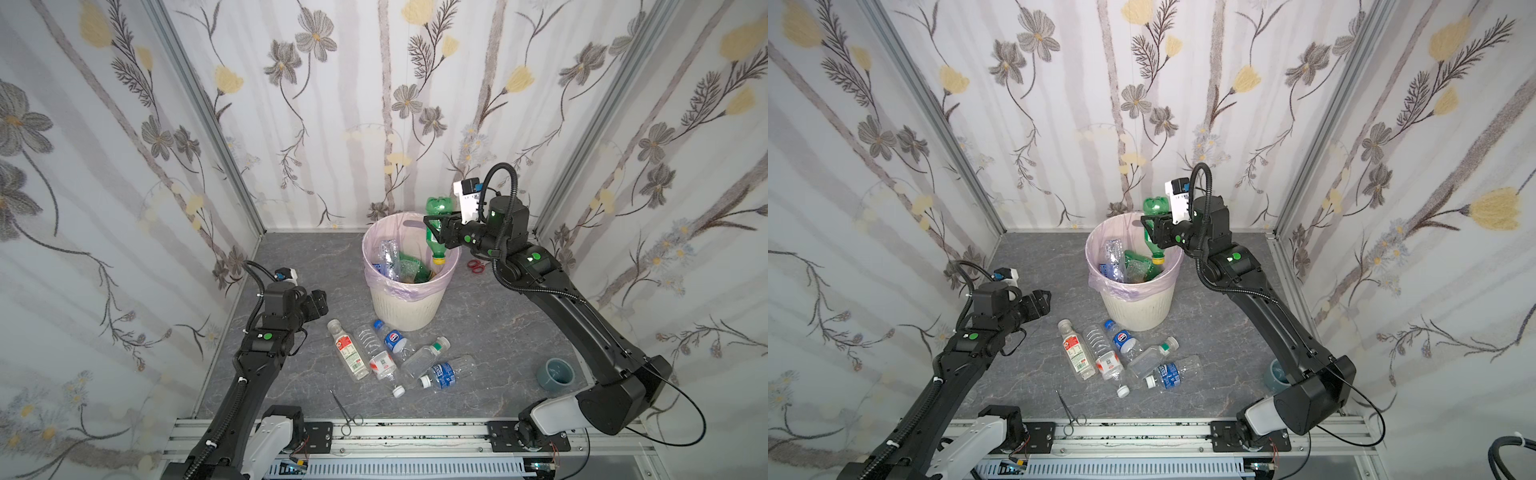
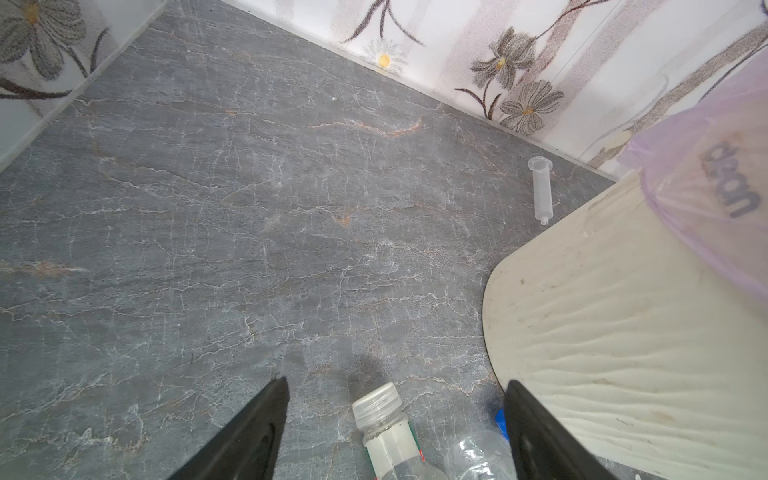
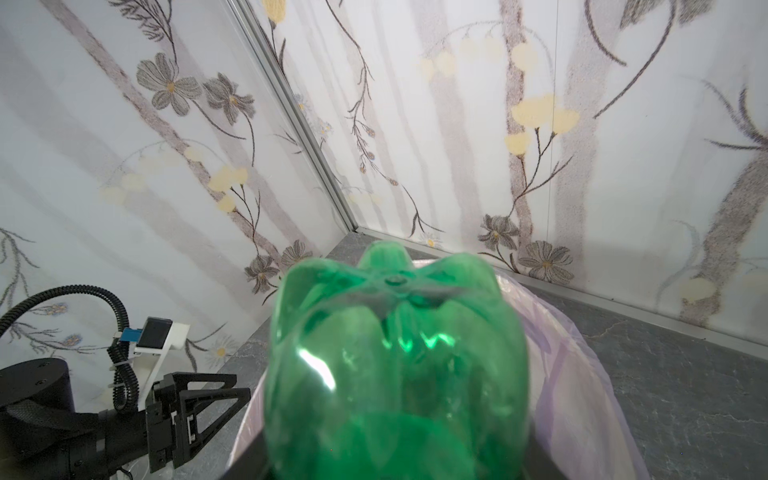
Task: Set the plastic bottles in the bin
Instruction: 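Lift the green soda bottle with the right gripper over the bin, then open the right gripper to drop the green bottle into the bin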
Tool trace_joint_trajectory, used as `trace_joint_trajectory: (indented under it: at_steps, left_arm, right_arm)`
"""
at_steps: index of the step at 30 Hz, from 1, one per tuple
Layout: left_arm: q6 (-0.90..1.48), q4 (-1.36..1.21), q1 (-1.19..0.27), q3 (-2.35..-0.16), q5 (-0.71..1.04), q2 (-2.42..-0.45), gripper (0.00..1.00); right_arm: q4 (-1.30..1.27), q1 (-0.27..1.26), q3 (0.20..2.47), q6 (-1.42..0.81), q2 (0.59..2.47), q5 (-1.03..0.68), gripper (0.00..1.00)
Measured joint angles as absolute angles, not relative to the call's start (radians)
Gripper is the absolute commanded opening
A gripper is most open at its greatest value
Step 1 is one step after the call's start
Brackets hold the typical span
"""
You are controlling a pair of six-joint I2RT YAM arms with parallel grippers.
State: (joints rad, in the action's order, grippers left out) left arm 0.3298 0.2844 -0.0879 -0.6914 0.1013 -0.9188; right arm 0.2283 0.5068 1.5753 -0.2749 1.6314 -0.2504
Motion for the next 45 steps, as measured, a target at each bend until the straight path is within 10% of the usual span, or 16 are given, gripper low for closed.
trace_joint_trajectory:
  at_steps: [45]
  left_arm:
    - [0.333,0.284,-0.088,-0.688,0.098,-0.913,0.81]
  right_arm:
    - [0.324,0.539,1.497,-0.252,1.604,-0.021,0.77]
